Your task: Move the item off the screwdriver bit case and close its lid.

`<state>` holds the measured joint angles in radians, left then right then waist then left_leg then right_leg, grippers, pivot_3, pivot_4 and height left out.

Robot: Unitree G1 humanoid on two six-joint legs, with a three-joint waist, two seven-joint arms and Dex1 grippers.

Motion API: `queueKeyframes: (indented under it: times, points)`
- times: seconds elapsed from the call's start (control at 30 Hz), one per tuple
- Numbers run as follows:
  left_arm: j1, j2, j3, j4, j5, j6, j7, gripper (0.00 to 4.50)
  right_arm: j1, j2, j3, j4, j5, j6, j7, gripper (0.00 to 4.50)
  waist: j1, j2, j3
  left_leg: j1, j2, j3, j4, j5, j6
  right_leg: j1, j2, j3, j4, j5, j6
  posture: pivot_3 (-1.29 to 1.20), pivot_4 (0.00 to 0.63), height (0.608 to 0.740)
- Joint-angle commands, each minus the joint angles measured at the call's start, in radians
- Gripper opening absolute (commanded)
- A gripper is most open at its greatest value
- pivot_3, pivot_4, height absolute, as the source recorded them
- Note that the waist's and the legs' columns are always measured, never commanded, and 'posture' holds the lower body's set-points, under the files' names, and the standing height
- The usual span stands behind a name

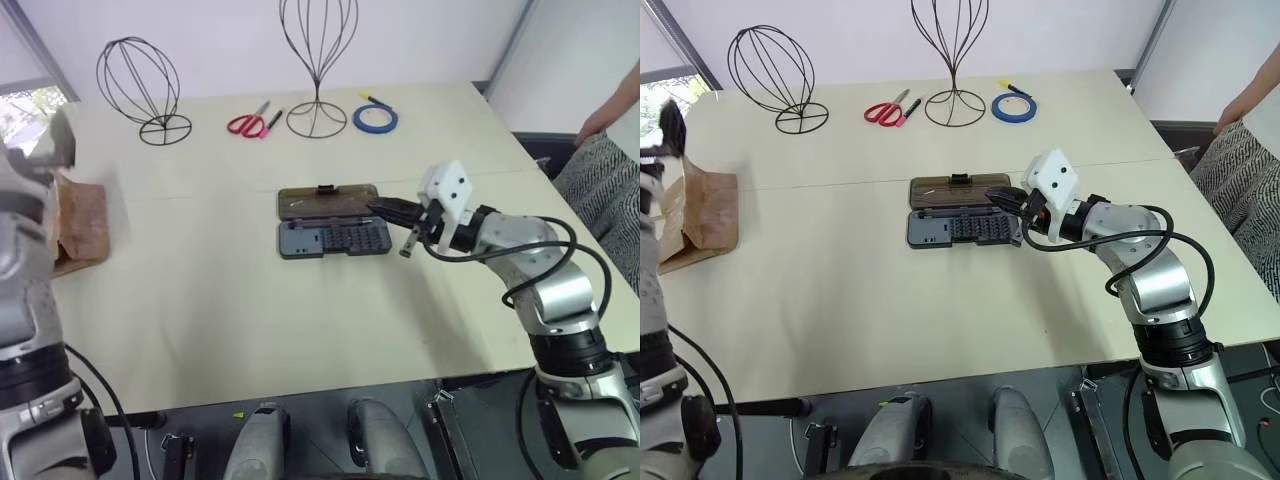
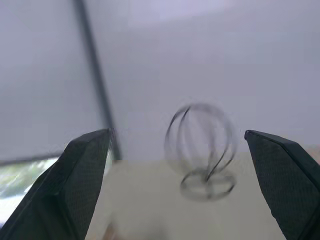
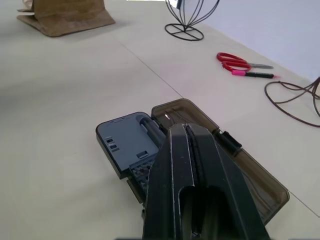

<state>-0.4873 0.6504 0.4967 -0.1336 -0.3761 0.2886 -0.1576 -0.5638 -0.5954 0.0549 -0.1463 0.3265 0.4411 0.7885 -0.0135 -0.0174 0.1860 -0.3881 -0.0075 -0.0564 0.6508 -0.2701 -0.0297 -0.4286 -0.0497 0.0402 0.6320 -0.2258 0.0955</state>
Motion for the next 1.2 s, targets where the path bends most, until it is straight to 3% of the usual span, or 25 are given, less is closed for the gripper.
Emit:
queueKeyframes:
  times: [0.03,0.2,0.4,0.67,0.8,1.0,1.2]
  points:
    - [-0.044,-0.021,-0.085,-0.018,-0.022,0.014,-0.064,4.47,-0.091,-0.014,0.008,0.111,-0.08,-0.063,-0.013,0.0,-0.001,0.0,0.0,0.0,0.0,0.0,0.0,0.0,0.0,0.0,0.001,0.0,0.0,0.0,0.0,0.0,0.15,0.74]
    - [-0.08,-0.095,-0.202,0.023,-0.026,0.016,-0.145,4.47,-0.26,0.021,0.06,0.388,-0.179,-0.158,-0.002,0.0,-0.007,0.0,0.0,0.0,0.001,0.0,0.0,0.0,0.0,0.0,0.002,0.001,0.0,0.0,0.0,0.0,0.15,0.74]
    - [-0.011,-0.17,-0.353,0.045,-0.027,0.066,-0.272,4.47,-0.456,0.102,0.105,0.78,-0.256,-0.245,0.042,0.0,-0.009,0.0,0.0,0.0,0.001,0.001,-0.001,0.0,0.0,-0.001,0.003,0.001,0.0,0.0,0.0,0.0,0.15,0.74]
    - [0.055,-0.24,-0.424,0.046,0.034,0.032,-0.281,4.47,-0.565,0.154,0.092,1.046,-0.299,-0.346,0.05,0.0,-0.005,0.0,0.0,-0.001,0.001,0.0,-0.001,0.0,0.0,-0.002,0.003,0.001,0.0,0.0,0.0,0.0,0.15,0.74]
    - [0.077,-0.272,-0.448,0.046,0.061,0.014,-0.279,4.5,-0.568,0.14,0.098,1.084,-0.328,-0.37,0.061,1.28,-0.005,0.0,0.0,-0.001,0.001,0.0,-0.001,0.0,0.0,-0.002,0.002,0.001,0.0,0.0,0.0,0.0,0.15,0.74]
    - [0.09,-0.283,-0.484,0.053,0.087,0.01,-0.313,4.5,-0.624,0.142,0.081,1.212,-0.366,-0.384,0.018,4.36,-0.007,0.001,0.001,-0.001,0.001,0.0,-0.001,0.0,0.0,-0.002,0.002,0.001,0.0,0.0,0.0,0.0,0.15,0.74]
    - [0.054,-0.291,-0.503,0.138,0.119,-0.029,-0.353,4.5,-0.722,0.204,-0.027,1.381,-0.324,-0.25,-0.195,4.36,-0.01,0.002,0.001,-0.001,0.001,0.001,-0.002,0.001,-0.001,-0.003,0.003,0.002,0.0,0.0,-0.001,0.0,0.15,0.74]
